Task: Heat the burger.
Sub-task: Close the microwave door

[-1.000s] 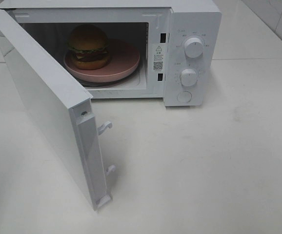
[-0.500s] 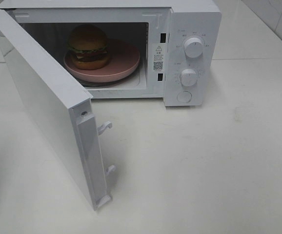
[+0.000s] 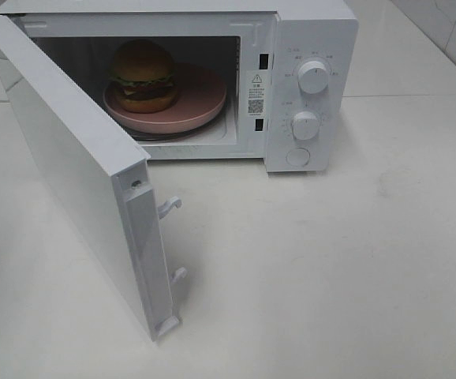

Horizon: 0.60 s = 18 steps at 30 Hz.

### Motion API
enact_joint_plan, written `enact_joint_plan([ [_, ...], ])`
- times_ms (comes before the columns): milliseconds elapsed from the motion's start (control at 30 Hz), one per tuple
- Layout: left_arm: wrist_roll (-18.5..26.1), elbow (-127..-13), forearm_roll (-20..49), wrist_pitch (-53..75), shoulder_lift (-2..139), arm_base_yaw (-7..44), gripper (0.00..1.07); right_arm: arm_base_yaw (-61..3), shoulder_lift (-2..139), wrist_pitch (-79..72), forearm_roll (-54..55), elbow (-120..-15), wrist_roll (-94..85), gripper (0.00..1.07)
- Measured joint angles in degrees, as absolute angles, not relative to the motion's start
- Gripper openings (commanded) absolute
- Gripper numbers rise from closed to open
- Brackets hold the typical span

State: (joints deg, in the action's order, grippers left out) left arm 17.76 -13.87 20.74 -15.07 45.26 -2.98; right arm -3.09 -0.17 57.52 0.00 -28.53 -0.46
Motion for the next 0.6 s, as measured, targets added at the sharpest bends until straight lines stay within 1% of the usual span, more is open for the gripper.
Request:
enact_joint_plan([
  [33, 17.76, -13.87, 20.74, -15.07, 45.26, -2.98, 0.0, -3.09, -0.17, 57.52, 0.0, -28.53, -0.46, 0.76],
  [67, 14.09, -13.87, 17.25, -17.19, 47.27, -2.98, 0.0, -3.09, -0.17, 57.52, 0.0, -28.53, -0.46, 0.76],
  [100, 11.63, -13.87, 14.67, -18.28, 48.41, -2.98, 0.0, -3.09, -0.17, 57.52, 0.0, -28.53, -0.46, 0.76],
  [133, 11.63, -13.87, 14.67, -18.28, 48.41, -2.98, 0.0, -3.09, -0.17, 57.52, 0.0, -28.53, -0.46, 0.76],
  [200, 0.0, -13.87, 2.92, -22.46, 53.11, -2.98, 0.0, -3.09, -0.17, 57.52, 0.0, -28.53, -0.46, 0.76],
  [233, 0.0, -13.87, 2.92, -22.46, 53.11, -2.98, 0.0, -3.09, -0.17, 57.52, 0.0, -28.53, -0.46, 0.76],
  [267, -3.27, -13.87, -0.86, -23.89, 54.43, -2.98, 0.0, -3.09, -0.17, 57.52, 0.0, -28.53, -0.46, 0.76],
  [300, -3.27, -13.87, -0.86, -23.89, 54.43, -2.98, 0.0, -3.09, -0.17, 57.52, 0.0, -28.53, -0.46, 0.76],
  [333, -8.37, -13.87, -8.59, -26.93, 56.89, -2.98, 0.0, -3.09, -0.17, 57.52, 0.0, -28.53, -0.46, 0.76],
  [367, -10.6, -13.87, -11.92, -28.48, 58.27, -2.98, 0.0, -3.09, -0.17, 57.52, 0.0, -28.53, -0.46, 0.76],
  [400, -10.6, -13.87, -11.92, -28.48, 58.27, -2.98, 0.0, -3.09, -0.17, 57.52, 0.0, -28.53, -0.46, 0.76],
  [433, -13.69, -13.87, -16.62, -31.4, 60.68, -2.98, 0.0, -3.09, -0.17, 57.52, 0.0, -28.53, -0.46, 0.76],
  [467, -15.64, -13.87, -19.65, -34.32, 63.37, -2.98, 0.0, -3.09, -0.17, 57.52, 0.0, -28.53, -0.46, 0.76],
  [600, -16.39, -13.87, -21.66, -38.73, 66.92, -2.52, 0.0, -3.09, -0.17, 57.52, 0.0, -28.53, -0.46, 0.76],
])
